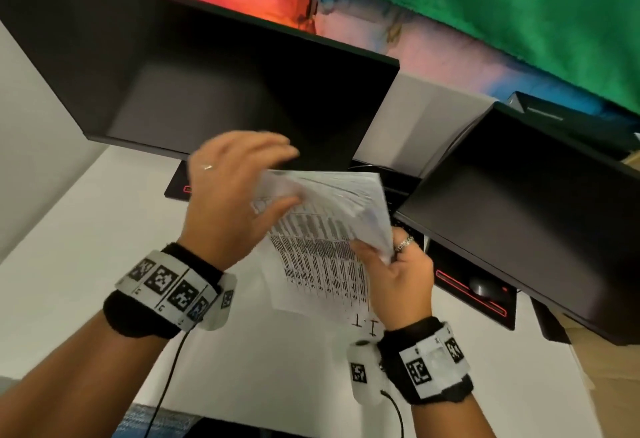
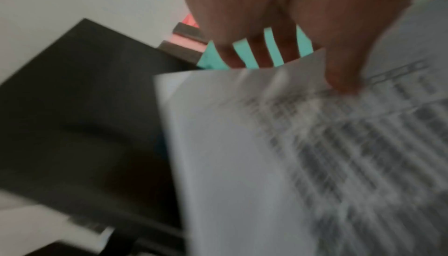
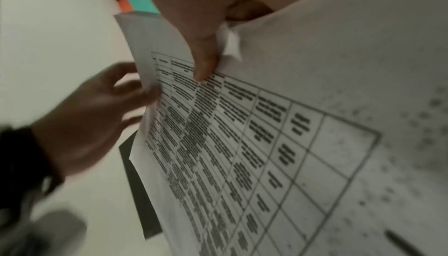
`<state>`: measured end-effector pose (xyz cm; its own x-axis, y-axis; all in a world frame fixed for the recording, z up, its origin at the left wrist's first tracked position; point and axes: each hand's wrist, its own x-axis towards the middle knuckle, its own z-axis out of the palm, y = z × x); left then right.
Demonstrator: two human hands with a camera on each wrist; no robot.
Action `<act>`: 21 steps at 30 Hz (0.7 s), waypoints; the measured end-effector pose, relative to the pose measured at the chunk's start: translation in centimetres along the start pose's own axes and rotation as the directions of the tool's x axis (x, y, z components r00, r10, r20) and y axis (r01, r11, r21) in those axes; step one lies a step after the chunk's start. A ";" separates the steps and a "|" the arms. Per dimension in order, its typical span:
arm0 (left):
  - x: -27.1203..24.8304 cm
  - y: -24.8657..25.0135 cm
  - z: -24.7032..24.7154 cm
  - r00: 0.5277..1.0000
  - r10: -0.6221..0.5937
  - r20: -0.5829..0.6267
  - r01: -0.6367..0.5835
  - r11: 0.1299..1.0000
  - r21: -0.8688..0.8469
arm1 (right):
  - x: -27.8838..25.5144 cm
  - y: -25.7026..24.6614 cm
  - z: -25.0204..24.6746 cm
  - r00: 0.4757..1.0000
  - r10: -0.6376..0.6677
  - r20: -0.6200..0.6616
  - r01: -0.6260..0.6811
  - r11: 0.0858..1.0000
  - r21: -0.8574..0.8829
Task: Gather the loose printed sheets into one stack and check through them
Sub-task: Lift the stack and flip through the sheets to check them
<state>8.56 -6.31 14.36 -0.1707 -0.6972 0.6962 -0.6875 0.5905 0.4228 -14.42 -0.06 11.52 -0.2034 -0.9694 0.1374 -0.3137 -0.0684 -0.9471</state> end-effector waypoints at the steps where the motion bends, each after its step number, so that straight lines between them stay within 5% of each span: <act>1: -1.0 -0.7 0.3 0.986 -0.135 -0.097 0.129 0.989 -0.069 | -0.1 0.2 -0.5 0.999 0.036 -0.023 -0.034 0.996 0.086; 2: -1.8 -1.3 0.6 0.944 -0.309 -0.118 0.281 0.938 -0.205 | 0.0 0.2 -0.9 0.997 0.064 -0.046 -0.055 0.984 0.167; 4: -2.8 -1.9 1.4 0.798 -0.586 0.140 0.559 0.636 -0.532 | 0.1 0.2 -1.4 0.993 0.102 -0.054 -0.080 0.947 0.311; 6: -3.4 -2.8 2.0 0.672 -0.536 0.511 0.703 0.247 -0.667 | 0.4 0.5 -1.3 0.991 0.131 -0.026 -0.111 0.919 0.379; 7: -3.2 -2.7 2.0 0.629 -0.457 0.629 0.752 0.153 -0.641 | 0.5 0.5 -1.2 0.990 0.143 -0.016 -0.126 0.916 0.381; 9: -2.6 -2.2 2.1 0.621 -0.416 0.665 0.778 0.222 -0.587 | 0.8 0.9 -1.2 0.989 0.145 -0.039 -0.121 0.922 0.368; 12: -2.5 -0.5 2.5 0.781 -0.496 0.380 0.623 0.565 -0.541 | 0.3 0.7 -1.2 0.986 0.075 -0.148 -0.034 0.965 0.261; 15: -4.7 0.8 3.8 0.919 -0.392 0.040 0.389 0.887 -0.248 | -1.8 1.7 -0.4 0.968 -0.006 -0.251 0.012 1.000 0.023; 17: -6.8 0.6 4.6 0.883 -0.452 0.125 0.469 0.855 -0.219 | -3.4 3.3 0.5 0.972 -0.001 -0.233 -0.030 0.991 -0.127; 21: -7.8 -0.4 5.4 0.805 -0.470 0.362 0.570 0.782 -0.253 | -3.5 4.8 1.1 0.972 0.123 -0.198 -0.144 0.985 -0.099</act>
<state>6.34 -3.33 5.62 -0.0696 -0.9860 0.1518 -0.4560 0.1668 0.8742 -14.19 2.78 6.21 -0.4202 -0.9043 0.0749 -0.3710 0.0959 -0.9237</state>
